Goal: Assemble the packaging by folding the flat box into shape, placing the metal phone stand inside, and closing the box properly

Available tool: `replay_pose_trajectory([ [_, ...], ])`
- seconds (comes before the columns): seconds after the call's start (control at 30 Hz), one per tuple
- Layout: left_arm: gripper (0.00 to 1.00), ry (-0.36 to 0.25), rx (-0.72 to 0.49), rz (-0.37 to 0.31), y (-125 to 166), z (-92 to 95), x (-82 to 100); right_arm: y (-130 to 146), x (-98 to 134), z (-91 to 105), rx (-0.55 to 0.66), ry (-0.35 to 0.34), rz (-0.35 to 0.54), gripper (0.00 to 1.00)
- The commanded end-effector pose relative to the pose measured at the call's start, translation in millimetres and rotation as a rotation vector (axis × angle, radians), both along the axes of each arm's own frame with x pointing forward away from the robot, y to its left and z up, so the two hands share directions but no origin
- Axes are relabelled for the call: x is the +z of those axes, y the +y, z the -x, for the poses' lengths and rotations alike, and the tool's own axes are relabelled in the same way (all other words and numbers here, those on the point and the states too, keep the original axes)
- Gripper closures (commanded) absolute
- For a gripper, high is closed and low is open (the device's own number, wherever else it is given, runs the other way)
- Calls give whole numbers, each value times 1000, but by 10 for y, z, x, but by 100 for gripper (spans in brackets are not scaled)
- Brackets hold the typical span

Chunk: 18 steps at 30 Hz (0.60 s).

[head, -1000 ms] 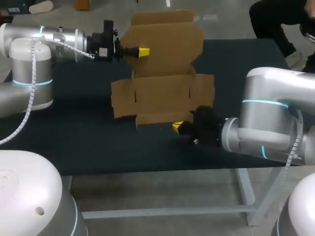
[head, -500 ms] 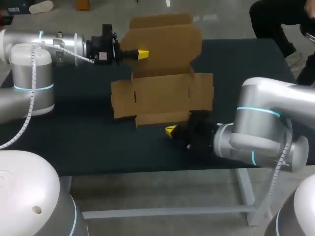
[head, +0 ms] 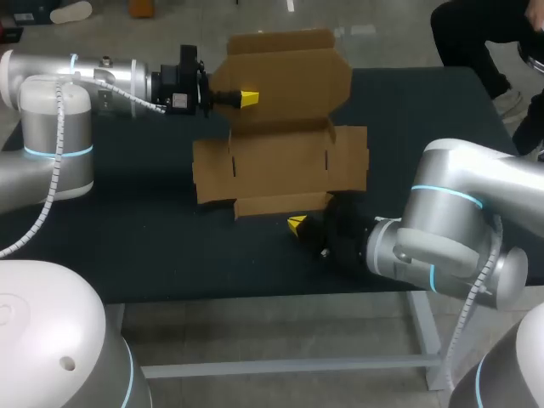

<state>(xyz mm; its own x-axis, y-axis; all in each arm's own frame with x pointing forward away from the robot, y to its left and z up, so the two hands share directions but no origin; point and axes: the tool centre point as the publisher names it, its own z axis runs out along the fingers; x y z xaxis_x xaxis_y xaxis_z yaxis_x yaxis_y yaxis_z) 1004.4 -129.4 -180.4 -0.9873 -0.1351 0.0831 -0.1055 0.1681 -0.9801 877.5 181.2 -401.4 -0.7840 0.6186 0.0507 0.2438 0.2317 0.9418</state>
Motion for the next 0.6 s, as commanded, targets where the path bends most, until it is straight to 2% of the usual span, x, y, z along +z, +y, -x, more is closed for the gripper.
replay_pose_trajectory([
  [0.03,100,-3,-3,-4,-13,15,-13,30,-50,-42,-138,-45,8,100],
  [0.37,100,-14,-18,-12,-16,15,-21,91,-57,-225,-152,-44,-9,100],
  [0.6,100,-38,-33,3,22,88,-83,130,-50,-259,-147,-44,-9,100],
])
